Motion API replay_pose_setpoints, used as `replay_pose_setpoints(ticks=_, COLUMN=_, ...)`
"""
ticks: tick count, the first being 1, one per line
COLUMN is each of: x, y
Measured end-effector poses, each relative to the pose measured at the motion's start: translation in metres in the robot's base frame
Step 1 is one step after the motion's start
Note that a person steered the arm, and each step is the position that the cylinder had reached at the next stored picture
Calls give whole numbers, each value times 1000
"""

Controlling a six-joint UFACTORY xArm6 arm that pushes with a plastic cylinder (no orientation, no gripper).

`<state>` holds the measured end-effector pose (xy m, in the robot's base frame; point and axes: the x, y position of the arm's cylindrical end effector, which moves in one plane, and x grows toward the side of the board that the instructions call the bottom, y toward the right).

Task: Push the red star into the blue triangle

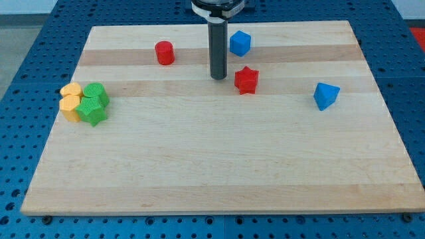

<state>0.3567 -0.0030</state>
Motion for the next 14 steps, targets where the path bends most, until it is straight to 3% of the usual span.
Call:
replay_pose_setpoints(ticks=3, x=18, y=98)
replay_pose_setpoints(ticks=6, x=18, y=-9)
replay_pose_setpoints(ticks=8, x=49, y=-19)
replay_pose_setpoints(ticks=10, x=72, y=36)
replay_pose_setpoints(ticks=14, x=41, y=130)
